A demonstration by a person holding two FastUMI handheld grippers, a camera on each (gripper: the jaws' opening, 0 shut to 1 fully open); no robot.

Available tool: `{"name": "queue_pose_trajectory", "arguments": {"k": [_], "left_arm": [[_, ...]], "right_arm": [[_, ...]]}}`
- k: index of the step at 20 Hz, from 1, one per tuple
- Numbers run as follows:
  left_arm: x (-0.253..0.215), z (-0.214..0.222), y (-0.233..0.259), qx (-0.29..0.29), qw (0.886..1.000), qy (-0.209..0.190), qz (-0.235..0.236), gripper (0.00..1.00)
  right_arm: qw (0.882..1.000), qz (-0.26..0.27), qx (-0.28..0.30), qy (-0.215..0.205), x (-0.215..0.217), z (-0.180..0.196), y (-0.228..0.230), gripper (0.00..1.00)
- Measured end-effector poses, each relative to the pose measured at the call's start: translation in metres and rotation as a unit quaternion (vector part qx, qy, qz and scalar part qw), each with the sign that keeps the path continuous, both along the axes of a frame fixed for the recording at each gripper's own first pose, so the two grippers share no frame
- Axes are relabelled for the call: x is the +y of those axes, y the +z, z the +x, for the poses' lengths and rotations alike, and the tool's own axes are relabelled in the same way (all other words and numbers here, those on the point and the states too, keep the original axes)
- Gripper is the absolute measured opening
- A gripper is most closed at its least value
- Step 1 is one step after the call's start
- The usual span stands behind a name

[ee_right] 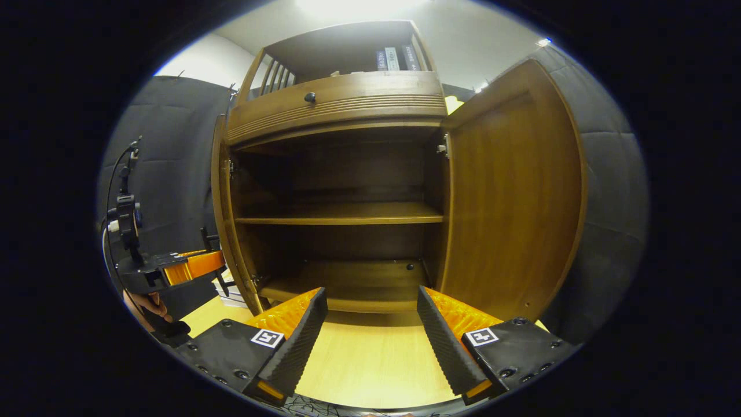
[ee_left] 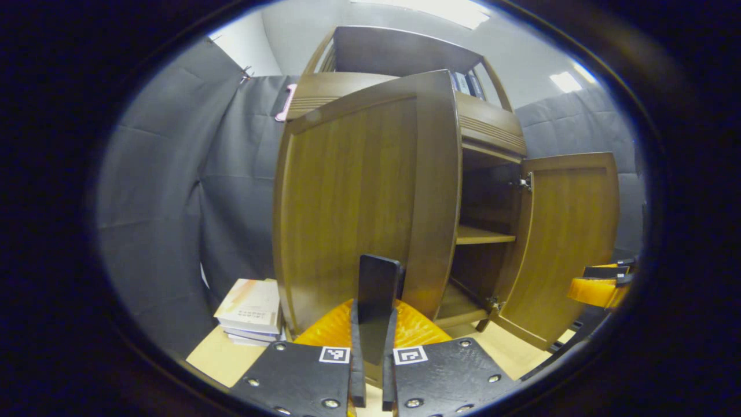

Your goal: Open the right door of the double-door shoe cabinet with the right hand, and open the left door with the left hand.

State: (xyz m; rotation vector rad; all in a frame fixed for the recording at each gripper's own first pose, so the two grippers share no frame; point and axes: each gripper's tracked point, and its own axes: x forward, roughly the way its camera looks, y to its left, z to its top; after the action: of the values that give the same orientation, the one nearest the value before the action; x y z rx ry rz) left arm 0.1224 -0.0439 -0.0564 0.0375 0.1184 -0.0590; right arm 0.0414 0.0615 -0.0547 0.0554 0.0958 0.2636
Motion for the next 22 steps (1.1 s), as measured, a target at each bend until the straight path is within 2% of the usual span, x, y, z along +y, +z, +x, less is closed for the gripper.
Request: {"name": "queue_pose_trajectory", "arguments": {"k": [4, 8, 12, 13, 14, 19, 20, 21, 22], "left_arm": [[0.029, -0.019, 0.005, -0.013, 1.000, 0.026, 0.004, 0.13], [0.064, -0.038, 0.011, -0.026, 0.999, 0.040, -0.013, 0.12], [0.096, -0.051, 0.019, -0.040, 0.998, 0.024, -0.044, 0.12], [0.105, -0.054, 0.022, -0.043, 0.998, 0.021, -0.043, 0.10], [0.114, -0.055, 0.023, -0.042, 0.998, 0.017, -0.038, 0.13], [0.157, -0.058, 0.027, -0.042, 0.999, 0.006, -0.024, 0.13], [0.163, -0.058, 0.027, -0.042, 0.999, 0.003, -0.023, 0.13], [0.169, -0.057, 0.029, -0.042, 0.999, 0.000, -0.021, 0.13], [0.175, -0.056, 0.028, -0.040, 0.999, -0.002, -0.019, 0.13]], "right_arm": [[1.000, 0.002, -0.003, 0.028, 0.021, 0.007, 0.006, 0.93], [0.999, -0.006, -0.008, 0.050, 0.035, 0.010, 0.009, 0.93], [0.998, -0.013, -0.009, 0.061, 0.042, 0.016, 0.013, 0.93], [0.998, -0.014, -0.008, 0.063, 0.040, 0.015, 0.013, 0.93], [0.998, -0.016, -0.007, 0.064, 0.041, 0.015, 0.015, 0.93], [0.997, -0.026, -0.022, 0.065, 0.043, 0.019, 0.028, 0.93], [0.997, -0.027, -0.024, 0.063, 0.042, 0.020, 0.030, 0.98], [0.997, -0.027, -0.023, 0.062, 0.042, 0.022, 0.031, 0.93], [0.998, -0.026, -0.021, 0.061, 0.041, 0.023, 0.032, 0.93]]}}
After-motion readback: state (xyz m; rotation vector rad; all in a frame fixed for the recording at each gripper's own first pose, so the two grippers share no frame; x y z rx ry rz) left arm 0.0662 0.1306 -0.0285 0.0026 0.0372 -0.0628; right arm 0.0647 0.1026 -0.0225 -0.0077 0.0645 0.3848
